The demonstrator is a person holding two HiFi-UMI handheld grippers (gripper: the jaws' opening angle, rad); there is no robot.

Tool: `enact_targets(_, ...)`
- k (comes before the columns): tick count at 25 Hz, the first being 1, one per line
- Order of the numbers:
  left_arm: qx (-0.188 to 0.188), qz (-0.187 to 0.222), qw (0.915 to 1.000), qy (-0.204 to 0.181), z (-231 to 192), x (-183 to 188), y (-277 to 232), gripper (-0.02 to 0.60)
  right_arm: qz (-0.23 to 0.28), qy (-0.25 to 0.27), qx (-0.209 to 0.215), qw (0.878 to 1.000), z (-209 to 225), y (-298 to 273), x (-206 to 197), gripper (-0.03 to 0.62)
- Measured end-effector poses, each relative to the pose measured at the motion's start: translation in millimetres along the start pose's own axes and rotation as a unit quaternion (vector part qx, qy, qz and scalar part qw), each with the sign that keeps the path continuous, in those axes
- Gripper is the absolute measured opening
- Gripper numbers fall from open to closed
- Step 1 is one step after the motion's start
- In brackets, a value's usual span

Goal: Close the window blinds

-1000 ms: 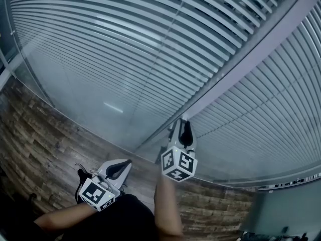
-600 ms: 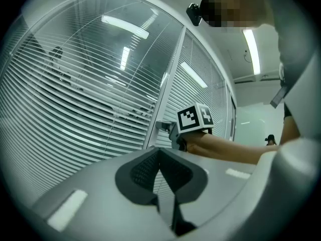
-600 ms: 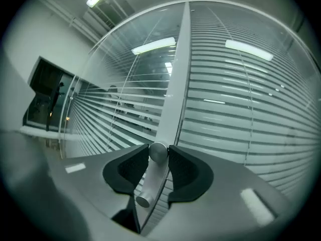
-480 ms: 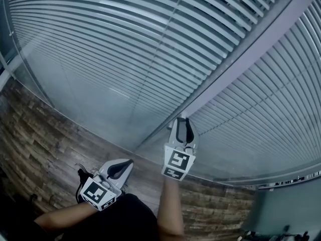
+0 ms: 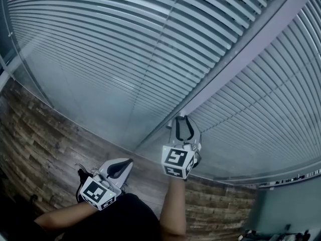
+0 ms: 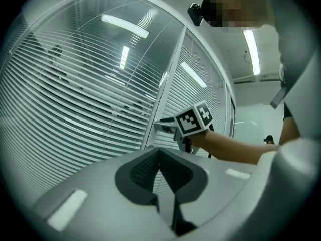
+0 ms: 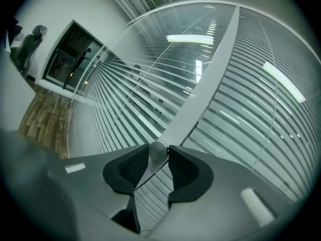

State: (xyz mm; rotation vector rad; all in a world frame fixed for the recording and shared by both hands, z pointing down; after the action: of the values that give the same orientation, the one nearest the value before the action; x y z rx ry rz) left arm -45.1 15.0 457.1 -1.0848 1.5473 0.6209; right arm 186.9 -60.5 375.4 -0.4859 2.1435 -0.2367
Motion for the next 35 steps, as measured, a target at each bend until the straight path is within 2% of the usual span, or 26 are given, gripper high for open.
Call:
enact_targets(4,-0.001,0.001,0.9999,-0.013,2.5,2.2,0.0,-0.002,0.007,0.029,-0.003,1.0,-0.8,0.3,-1.6,0.129)
enact_targets(8,0.0,0.0,0.9999,-0.014,4.1,2.1,0.2,-0.002,0.033,-0.07,0.017,0.997,2.0,1.8,-6.2,0.136)
enact_targets(11,0.004,-0.002,0.9999,-0.015,2.8,3.1,-1.1,-0.002,0.052,-0.114,-0.014,0.992,1.6,5.6,-4.4,0.166)
enact_targets(13,0.009,-0.004,0.9998,-0.015,1.2,3.2,-1.6,-0.002,0.069,-0.178,-0.014,0.981,1.2,7.9,-4.3,0.167)
enact_targets(15,0.012,-0.006,0.9998,-0.012,-0.6,2.2,-1.4,-0.002,0.079,-0.247,0.0,0.966,-0.6,7.4,-6.0,0.167)
enact_targets(17,0.015,-0.007,0.9998,-0.009,-1.8,1.7,-0.9,-0.002,0.082,-0.294,0.008,0.952,-2.9,6.0,-7.9,0.167)
enact_targets(22,0.02,-0.005,0.9998,-0.004,-4.9,2.5,4.1,-0.002,0.075,-0.36,0.014,0.93,-6.5,3.9,-9.4,0.168)
enact_targets(25,0.022,-0.006,0.9997,-0.001,-6.6,0.4,5.1,-0.002,0.076,-0.391,0.016,0.917,-6.0,1.9,-11.9,0.142)
enact_targets(27,0.022,-0.005,0.9997,0.001,-6.4,-0.6,5.0,-0.002,0.075,-0.389,0.011,0.918,-3.5,1.8,-14.9,0.122)
enact_targets(29,0.022,-0.005,0.9997,0.004,-6.1,-1.0,3.7,-0.002,0.077,-0.373,0.013,0.925,-0.1,1.4,-17.5,0.129)
enact_targets(35,0.02,-0.002,0.9998,0.006,-5.8,-0.4,5.4,-0.002,0.063,-0.267,-0.008,0.962,-3.1,4.5,-11.0,0.127)
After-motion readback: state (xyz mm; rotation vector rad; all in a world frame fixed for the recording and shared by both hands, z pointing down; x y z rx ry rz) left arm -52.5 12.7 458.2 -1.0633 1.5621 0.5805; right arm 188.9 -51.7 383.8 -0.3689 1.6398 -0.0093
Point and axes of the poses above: the fingertips, and each gripper's own axes: y backward along the fingers, z to its right, x out of its top, the point moved 9 cm from there along y, backward along the fingers, and after that the axes turned 9 degrees about -z, right-handed, at the moved point
